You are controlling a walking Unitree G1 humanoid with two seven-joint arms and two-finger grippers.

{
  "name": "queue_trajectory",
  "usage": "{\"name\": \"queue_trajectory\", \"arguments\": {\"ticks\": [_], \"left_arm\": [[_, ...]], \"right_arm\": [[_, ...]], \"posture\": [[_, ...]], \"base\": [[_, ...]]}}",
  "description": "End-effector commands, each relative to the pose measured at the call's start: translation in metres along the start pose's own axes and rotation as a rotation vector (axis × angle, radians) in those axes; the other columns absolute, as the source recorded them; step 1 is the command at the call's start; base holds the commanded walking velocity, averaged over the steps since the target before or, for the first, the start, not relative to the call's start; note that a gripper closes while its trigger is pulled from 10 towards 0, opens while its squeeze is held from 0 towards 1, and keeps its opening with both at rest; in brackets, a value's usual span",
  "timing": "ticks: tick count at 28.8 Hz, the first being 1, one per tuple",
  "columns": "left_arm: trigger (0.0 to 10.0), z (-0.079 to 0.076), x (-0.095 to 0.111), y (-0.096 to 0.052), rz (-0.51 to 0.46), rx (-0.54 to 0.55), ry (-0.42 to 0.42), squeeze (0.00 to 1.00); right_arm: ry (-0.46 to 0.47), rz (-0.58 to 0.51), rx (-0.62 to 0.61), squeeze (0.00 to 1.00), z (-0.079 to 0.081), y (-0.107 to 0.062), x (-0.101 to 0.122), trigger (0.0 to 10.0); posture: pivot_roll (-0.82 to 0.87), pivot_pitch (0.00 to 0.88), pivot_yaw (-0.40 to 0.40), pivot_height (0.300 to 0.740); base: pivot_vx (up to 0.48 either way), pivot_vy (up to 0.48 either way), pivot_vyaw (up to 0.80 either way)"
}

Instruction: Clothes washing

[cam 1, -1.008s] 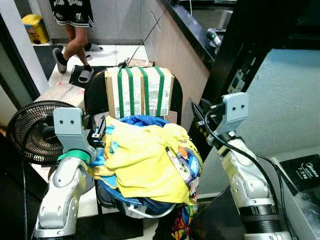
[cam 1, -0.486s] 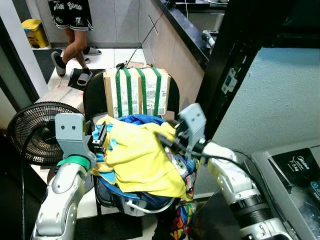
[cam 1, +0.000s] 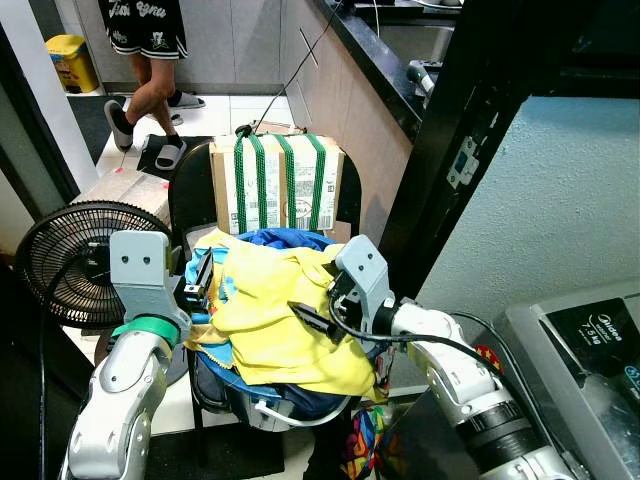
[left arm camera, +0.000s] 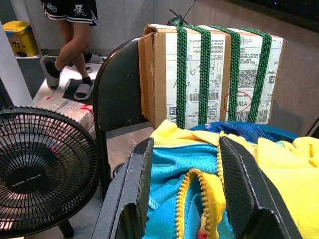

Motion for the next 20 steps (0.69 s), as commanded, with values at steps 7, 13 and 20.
{"name": "queue_trajectory", "arguments": {"ticks": [7, 13, 20], "left_arm": [[10.0, -0.005, -0.001, 0.001, 0.008, -0.031, -0.001, 0.00], [10.0, -0.005, -0.001, 0.000, 0.012, -0.036, 0.007, 0.00], [10.0, -0.005, -0.002, 0.001, 0.016, -0.039, 0.010, 0.00]], "right_arm": [[0.034, 0.020, 0.004, 0.00, 0.004, -0.001, -0.009, 0.0], [0.043, -0.012, 0.007, 0.00, 0.005, 0.000, -0.003, 0.0], [0.061, -0.037, 0.004, 0.00, 0.005, -0.001, 0.002, 0.0]], "posture": [[0.15, 0.014, -0.015, 0.740], [0.16, 0.014, -0.012, 0.740], [0.16, 0.020, -0.001, 0.740]], "base": [[0.000, 0.000, 0.00], [0.000, 0.000, 0.00], [0.000, 0.000, 0.00]]}}
Point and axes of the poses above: a point about 5 cm out from each wrist's last joint towards the gripper, its own y axis pointing out of the wrist towards the gripper, its own x axis along the axis of the wrist's last joint, z = x × y, the point moved 5 cm from there along y, pointing out of the wrist towards the gripper, and after that the axes turned 9 degrees about y, right-handed, at the moved point
